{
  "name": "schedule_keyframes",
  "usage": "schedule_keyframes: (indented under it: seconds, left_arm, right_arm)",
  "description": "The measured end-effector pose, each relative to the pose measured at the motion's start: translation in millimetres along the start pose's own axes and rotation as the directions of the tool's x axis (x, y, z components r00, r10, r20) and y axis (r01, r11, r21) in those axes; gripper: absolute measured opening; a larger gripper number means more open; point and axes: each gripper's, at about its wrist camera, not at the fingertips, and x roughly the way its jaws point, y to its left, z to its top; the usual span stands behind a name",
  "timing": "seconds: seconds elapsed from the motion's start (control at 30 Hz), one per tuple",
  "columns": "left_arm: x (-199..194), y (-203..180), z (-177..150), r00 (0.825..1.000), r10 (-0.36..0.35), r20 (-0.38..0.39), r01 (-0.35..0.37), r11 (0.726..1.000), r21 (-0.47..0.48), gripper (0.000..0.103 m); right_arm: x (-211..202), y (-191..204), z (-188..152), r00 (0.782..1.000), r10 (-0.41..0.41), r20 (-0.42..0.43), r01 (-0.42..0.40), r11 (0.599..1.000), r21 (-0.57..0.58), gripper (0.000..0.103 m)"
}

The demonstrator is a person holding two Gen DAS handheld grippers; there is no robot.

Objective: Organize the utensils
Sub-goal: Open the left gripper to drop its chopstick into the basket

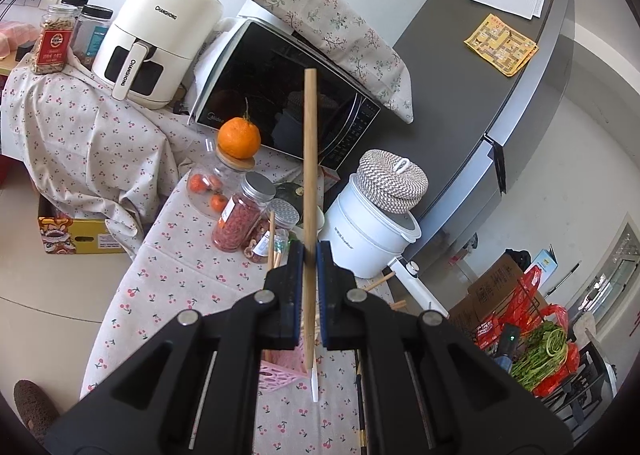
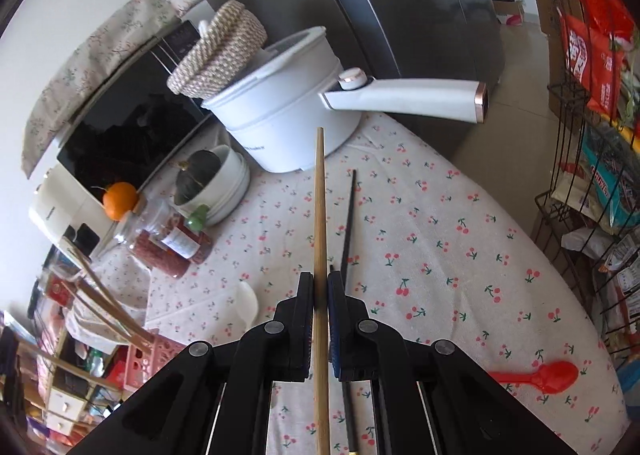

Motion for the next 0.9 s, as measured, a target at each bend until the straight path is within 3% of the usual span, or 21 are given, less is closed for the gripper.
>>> schedule_keyframes:
  seconds: [0.23,0.6,0.73,0.83,0.9]
  left_arm:
    - [36.3,-1.9,-14.7,0.999,0.044,-0.026,-0.043,0.997,0.06,0.008]
    - [89.7,5.5,-30.9,0.98,0.106,-0.166,-0.088,0.99,0.113,0.008]
    - [83.7,2.4,-29.7,0.967,0.13,-0.22,-0.102,0.986,0.134,0.026]
    - [70.7,1.4,-25.9,0.941,0.22,-0.258,-0.178,0.968,0.176,0.034]
    - [57.2,5.2,-22.4,0.924,0.275,-0.268,-0.225,0.953,0.203,0.047]
  right_arm:
    - [-32.6,22.2,-1.9,0.992,0.097,0.079,-0.092,0.994,-0.065,0.007]
    - [-59.9,56.4,-9.0,0.96,0.24,0.143,-0.216,0.963,-0.163,0.007]
    - [-69.4,81.7,-18.7,0.939,0.302,0.161,-0.262,0.937,-0.232,0.007]
    - [-70.5,108.7,-25.0,0.92,0.356,0.165,-0.304,0.913,-0.273,0.007]
    - [-69.1,127.9,-29.6,0.905,0.387,0.174,-0.328,0.899,-0.29,0.007]
